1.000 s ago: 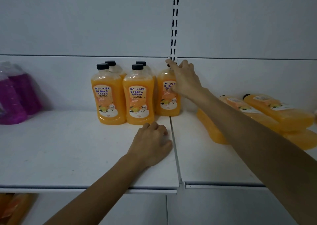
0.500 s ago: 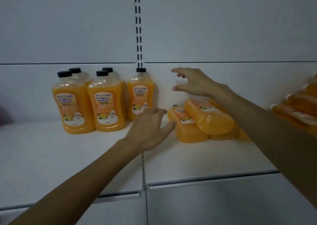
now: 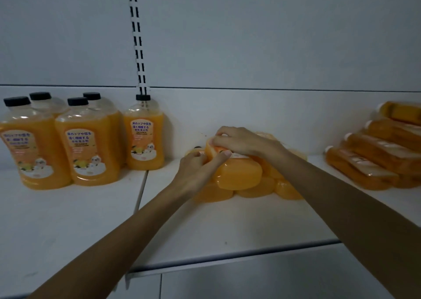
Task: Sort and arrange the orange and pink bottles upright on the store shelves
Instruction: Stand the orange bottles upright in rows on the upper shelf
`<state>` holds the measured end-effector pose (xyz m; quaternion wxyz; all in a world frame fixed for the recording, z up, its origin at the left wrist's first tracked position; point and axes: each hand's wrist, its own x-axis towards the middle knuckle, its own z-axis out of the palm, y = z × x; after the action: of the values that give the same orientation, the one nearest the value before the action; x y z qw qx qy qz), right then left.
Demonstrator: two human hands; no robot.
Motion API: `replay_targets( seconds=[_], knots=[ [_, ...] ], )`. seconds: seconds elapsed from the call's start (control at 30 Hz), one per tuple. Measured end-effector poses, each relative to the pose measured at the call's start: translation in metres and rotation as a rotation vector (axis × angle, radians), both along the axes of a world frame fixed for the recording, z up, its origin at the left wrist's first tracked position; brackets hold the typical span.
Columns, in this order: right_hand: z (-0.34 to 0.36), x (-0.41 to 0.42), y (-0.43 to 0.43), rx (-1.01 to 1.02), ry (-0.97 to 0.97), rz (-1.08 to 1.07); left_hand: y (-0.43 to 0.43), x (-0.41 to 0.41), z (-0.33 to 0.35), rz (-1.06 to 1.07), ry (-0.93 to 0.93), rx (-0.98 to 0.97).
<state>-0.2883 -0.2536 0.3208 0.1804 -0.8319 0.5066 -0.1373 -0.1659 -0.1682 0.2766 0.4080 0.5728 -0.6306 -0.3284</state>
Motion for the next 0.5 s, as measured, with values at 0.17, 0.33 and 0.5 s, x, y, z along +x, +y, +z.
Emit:
replay_targets(
  seconds=[0.17,0.33,0.5],
  knots=[
    [-0.005,-0.001,-0.003,-0.035,-0.145,0.003,0.003,-0.011,-0.005,0.170,-0.184,-0.113],
    [-0.005,0.003,-0.001,-0.180,-0.315,-0.032,0.003,-0.013,-0.006,0.167,-0.084,-0.142],
    [0.010,0.019,0.008,-0.350,-0.408,-0.046,0.009,-0.004,-0.003,0.107,0.151,-0.194]
  ],
)
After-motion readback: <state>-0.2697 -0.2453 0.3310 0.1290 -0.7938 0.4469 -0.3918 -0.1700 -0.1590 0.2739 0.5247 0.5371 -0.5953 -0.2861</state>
